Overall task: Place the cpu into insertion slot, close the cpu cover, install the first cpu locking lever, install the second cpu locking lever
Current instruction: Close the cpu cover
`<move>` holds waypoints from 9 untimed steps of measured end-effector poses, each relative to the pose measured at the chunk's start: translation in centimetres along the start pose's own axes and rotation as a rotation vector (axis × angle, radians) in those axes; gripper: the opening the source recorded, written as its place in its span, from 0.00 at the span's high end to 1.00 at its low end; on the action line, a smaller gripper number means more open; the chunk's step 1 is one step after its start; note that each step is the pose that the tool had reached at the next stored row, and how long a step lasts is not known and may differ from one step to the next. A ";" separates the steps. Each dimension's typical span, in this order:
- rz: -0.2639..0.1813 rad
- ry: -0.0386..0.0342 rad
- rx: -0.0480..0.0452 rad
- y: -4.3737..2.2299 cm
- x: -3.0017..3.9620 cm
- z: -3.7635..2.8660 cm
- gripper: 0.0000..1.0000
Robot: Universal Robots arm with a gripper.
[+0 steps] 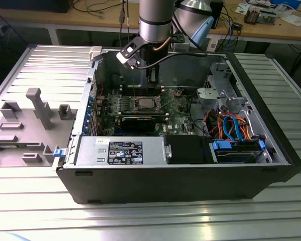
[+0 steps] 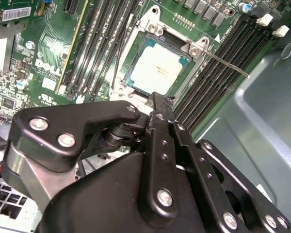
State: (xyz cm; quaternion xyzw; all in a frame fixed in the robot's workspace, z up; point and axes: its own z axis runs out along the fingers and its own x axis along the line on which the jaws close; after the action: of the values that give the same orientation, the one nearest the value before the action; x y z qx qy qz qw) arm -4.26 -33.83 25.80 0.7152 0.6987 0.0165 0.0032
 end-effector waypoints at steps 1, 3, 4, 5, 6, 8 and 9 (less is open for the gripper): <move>0.000 -0.0001 0.0001 0.00 0.00 -0.05 0.89; 0.000 0.0000 0.0000 0.00 0.00 -0.16 0.89; 0.000 0.0000 0.0001 0.00 0.00 -0.20 0.89; 0.000 0.0000 0.0001 0.01 0.00 -0.25 0.89; 0.000 0.0000 0.0000 0.01 0.01 -0.34 0.89; 0.000 0.0000 0.0001 0.01 0.01 -0.42 0.89; 0.000 -0.0001 0.0000 0.01 0.01 -0.50 0.89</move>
State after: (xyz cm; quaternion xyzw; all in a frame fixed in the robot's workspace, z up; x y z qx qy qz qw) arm -4.26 -33.83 26.30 0.7152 0.6987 0.0165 0.0032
